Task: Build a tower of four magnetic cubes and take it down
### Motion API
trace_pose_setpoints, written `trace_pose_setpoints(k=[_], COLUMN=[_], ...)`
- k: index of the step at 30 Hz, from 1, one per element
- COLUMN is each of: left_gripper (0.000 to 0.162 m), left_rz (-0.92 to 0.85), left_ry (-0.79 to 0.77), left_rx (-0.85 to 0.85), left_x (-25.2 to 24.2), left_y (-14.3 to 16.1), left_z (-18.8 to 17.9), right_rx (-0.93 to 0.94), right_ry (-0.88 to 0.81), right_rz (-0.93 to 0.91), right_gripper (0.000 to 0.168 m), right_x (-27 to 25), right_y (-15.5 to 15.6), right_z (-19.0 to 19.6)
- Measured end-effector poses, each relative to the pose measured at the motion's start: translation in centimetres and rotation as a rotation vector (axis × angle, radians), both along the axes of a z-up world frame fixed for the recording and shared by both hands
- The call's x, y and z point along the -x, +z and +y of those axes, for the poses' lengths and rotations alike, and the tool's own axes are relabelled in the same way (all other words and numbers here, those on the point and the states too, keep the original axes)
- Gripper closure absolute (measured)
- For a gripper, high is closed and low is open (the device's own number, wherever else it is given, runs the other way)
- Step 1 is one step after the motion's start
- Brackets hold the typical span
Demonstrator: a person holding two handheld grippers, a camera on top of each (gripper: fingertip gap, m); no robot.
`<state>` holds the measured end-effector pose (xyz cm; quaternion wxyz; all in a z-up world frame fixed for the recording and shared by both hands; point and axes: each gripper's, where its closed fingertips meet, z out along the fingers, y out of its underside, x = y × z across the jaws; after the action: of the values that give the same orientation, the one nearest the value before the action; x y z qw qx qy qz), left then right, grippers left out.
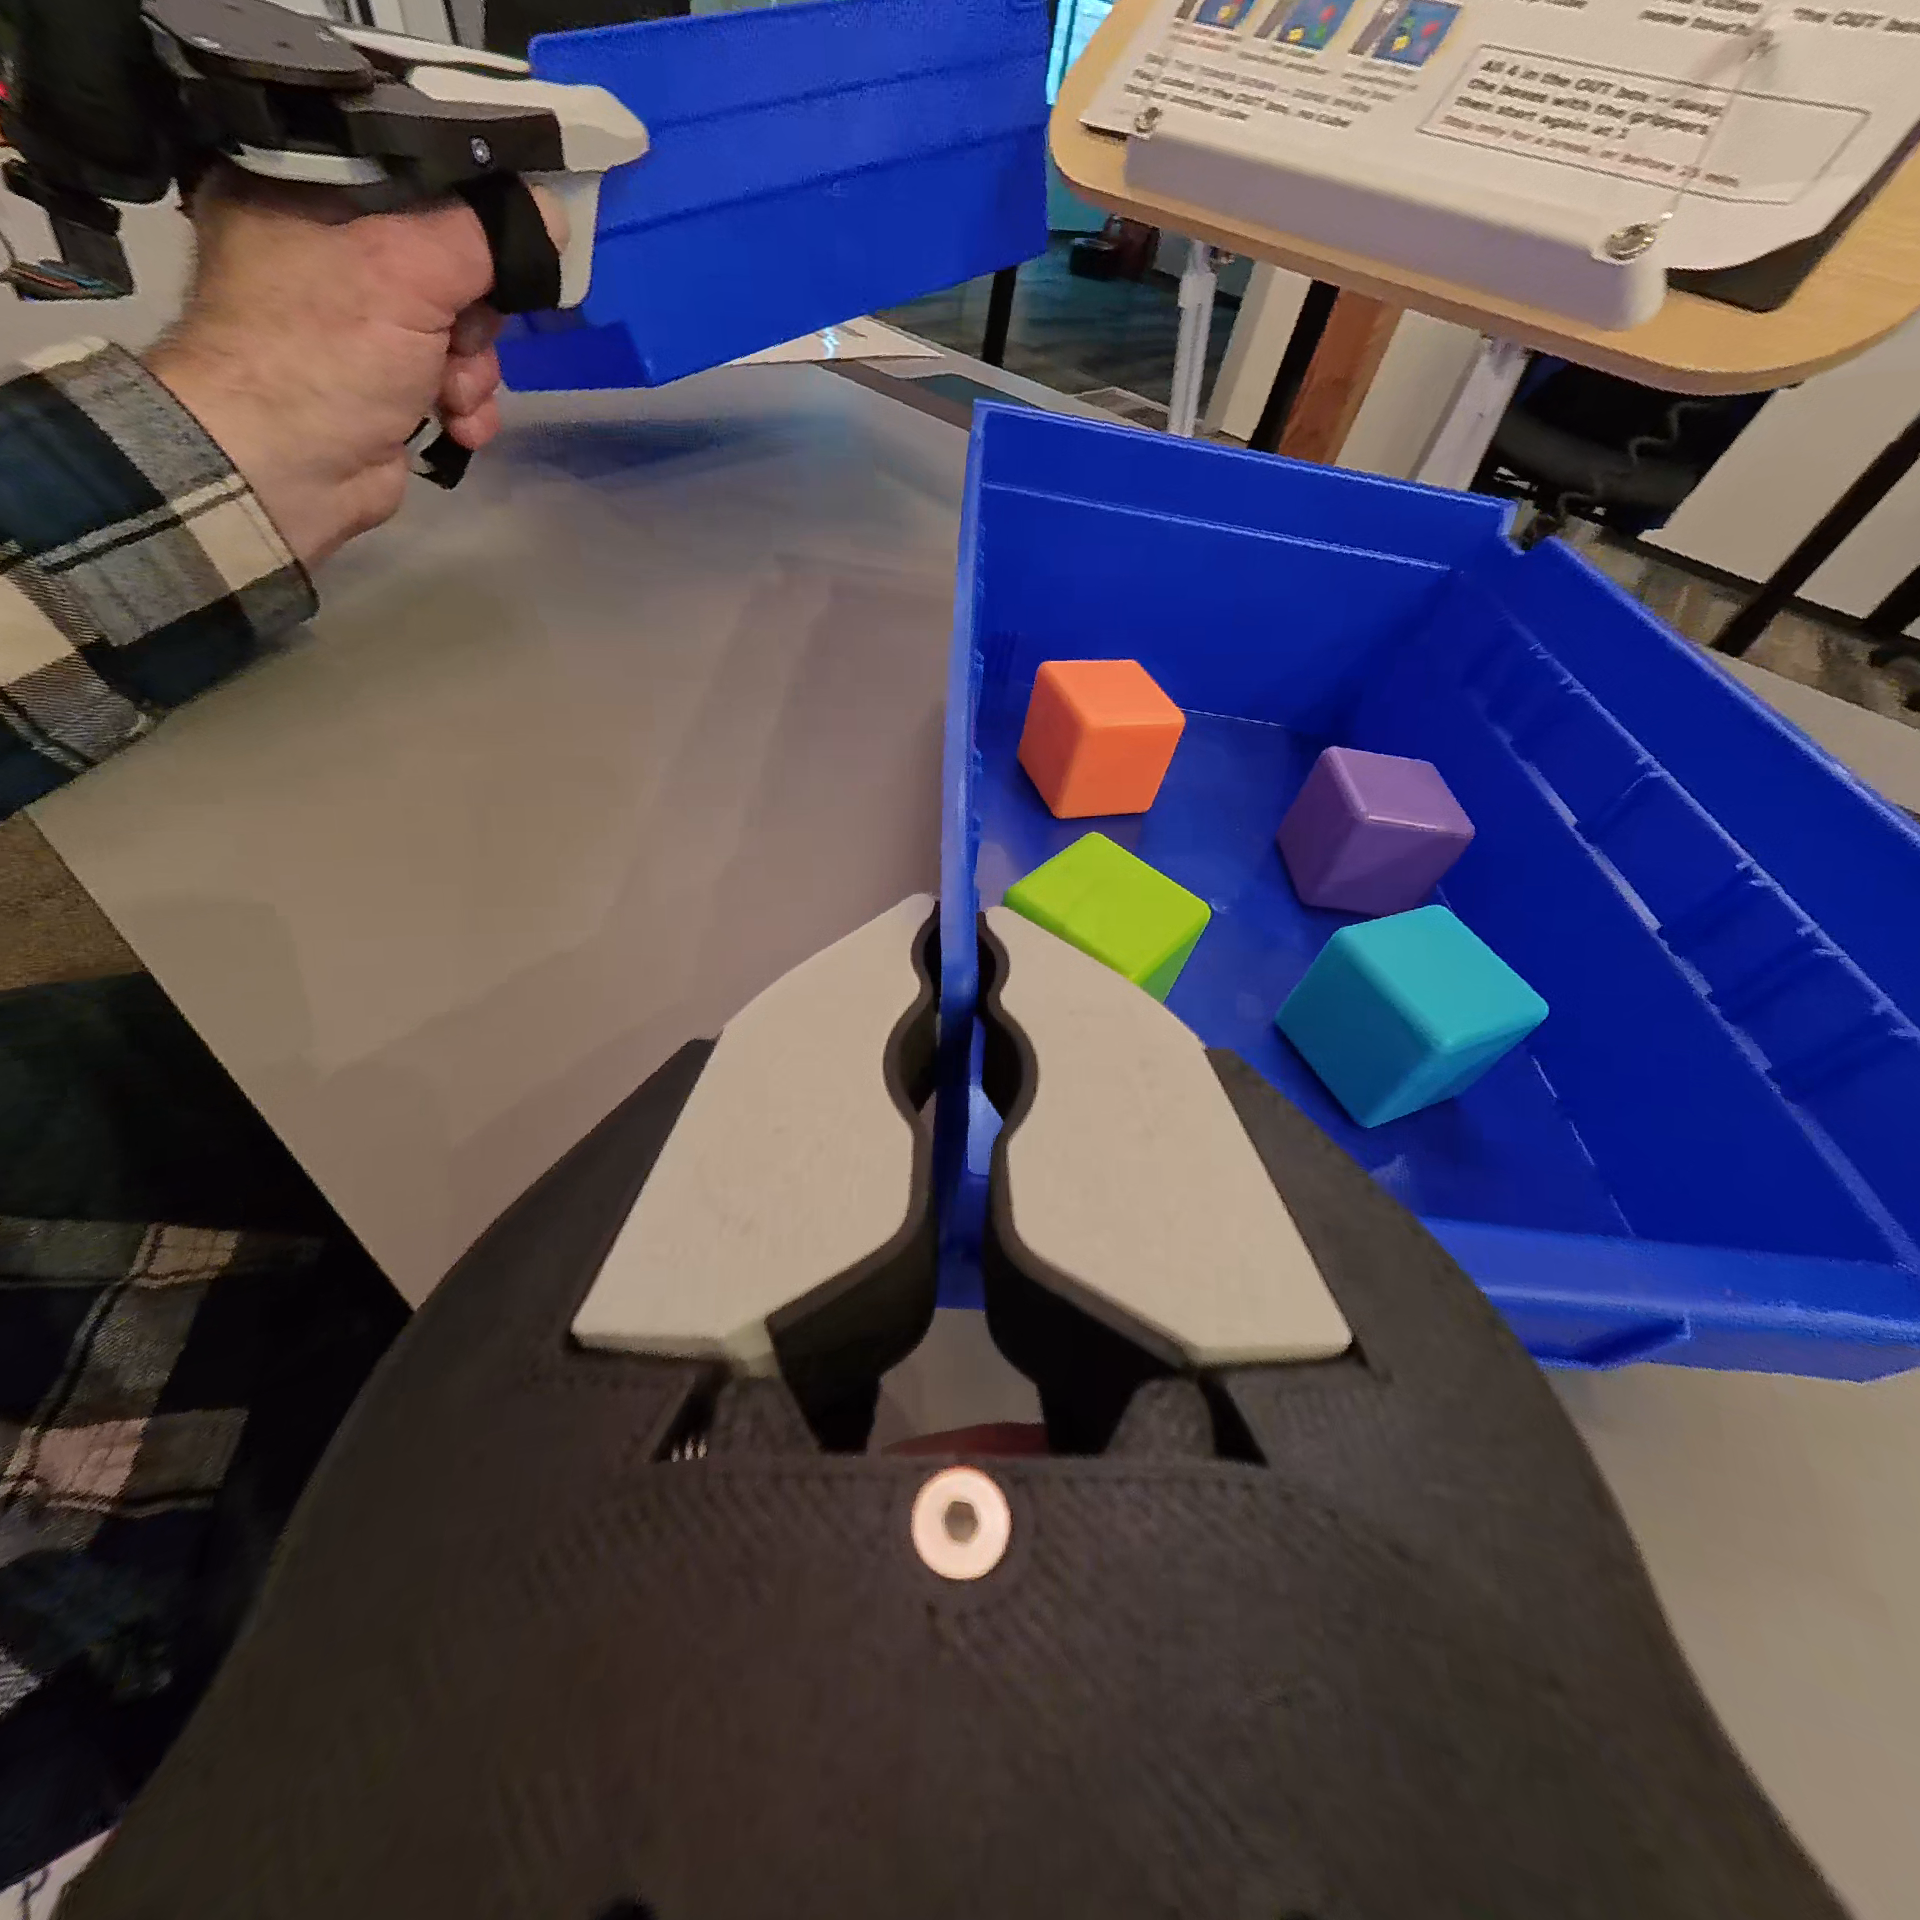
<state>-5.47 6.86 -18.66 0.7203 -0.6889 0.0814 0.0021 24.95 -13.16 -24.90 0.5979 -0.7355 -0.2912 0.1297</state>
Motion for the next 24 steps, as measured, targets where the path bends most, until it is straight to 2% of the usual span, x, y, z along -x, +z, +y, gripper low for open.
trace_pose_setpoints(k=[13,24], left_gripper=[0.158,0.158], left_rz=[-0.044,-0.066], left_ry=[0.04,0.047], left_rx=[-0.06,-0.09], left_x=[2.6,3.8], left_y=[1.5,2.2], left_z=[-1.2,-1.9], right_rx=[-0.019,-0.037], right_ry=[0.134,0.27], right_rz=[-0.017,-0.049], right_gripper=[0.164,0.158], right_x=[4.6,10.5], right_y=[0.0,0.0], right_z=[-1.8,-3.0])
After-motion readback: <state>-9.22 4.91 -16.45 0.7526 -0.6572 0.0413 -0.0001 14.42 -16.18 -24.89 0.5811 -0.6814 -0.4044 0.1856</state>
